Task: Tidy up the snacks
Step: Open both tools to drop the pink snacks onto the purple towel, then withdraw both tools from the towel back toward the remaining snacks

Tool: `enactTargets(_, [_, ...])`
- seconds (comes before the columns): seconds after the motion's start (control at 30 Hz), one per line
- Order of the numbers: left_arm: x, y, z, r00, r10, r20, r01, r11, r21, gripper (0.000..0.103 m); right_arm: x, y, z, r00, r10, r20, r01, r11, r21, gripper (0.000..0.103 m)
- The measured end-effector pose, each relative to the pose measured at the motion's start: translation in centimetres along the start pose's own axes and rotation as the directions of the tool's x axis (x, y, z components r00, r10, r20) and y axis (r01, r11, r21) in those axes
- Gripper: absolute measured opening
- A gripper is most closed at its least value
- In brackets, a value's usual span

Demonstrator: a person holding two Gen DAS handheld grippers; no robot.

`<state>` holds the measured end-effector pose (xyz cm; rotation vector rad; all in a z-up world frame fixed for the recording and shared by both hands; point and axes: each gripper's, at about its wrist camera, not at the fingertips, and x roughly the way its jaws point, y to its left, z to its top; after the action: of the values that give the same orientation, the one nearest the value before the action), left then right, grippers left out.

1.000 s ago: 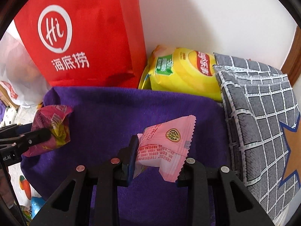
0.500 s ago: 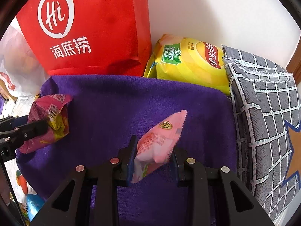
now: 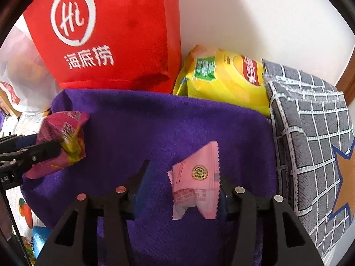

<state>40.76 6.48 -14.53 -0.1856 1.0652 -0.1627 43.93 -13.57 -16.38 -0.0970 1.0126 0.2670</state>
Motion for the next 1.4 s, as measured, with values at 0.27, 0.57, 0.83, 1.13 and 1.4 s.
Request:
enactTargets(0.27, [-3.2, -0.1, 0.3, 0.997, 0.012, 0.076, -0.011, 1.0, -0.007, 0.081, -3.8, 0.1, 0.7, 0.997, -0.008, 0.079, 0.006, 1.0, 0.016, 0.075])
enactTargets(0.57, [-6.8, -0.7, 0.1, 0.987, 0.072, 0.141, -0.072, 0.997, -0.008, 0.083, -8.6, 1.0, -1.2, 0.995, -0.044, 0.093, 0.042, 0.999, 0.028, 0.081])
enactTargets(0.83, [-10.2, -2.7, -1.4, 0.98, 0.084, 0.182, -0.091, 0.995, 0.028, 0.084, -13.2, 1.1, -4.2, 0.986, -0.128, 0.103, 0.124, 0.991, 0.045, 0.089])
enactTargets(1.13, [-13.1, -3.1, -5.9, 0.978, 0.074, 0.197, -0.084, 0.996, 0.043, 0.084, -17.5, 1.3, -8.2, 0.973, -0.119, 0.196, 0.103, 0.99, 0.091, 0.089])
enactTargets(1.4, [-15.6, -3.3, -9.5, 0.973, 0.046, 0.226, -0.053, 0.998, 0.027, 0.084, -19.9, 1.3, -12.0, 0.964, -0.16, 0.214, 0.139, 0.984, 0.11, 0.089])
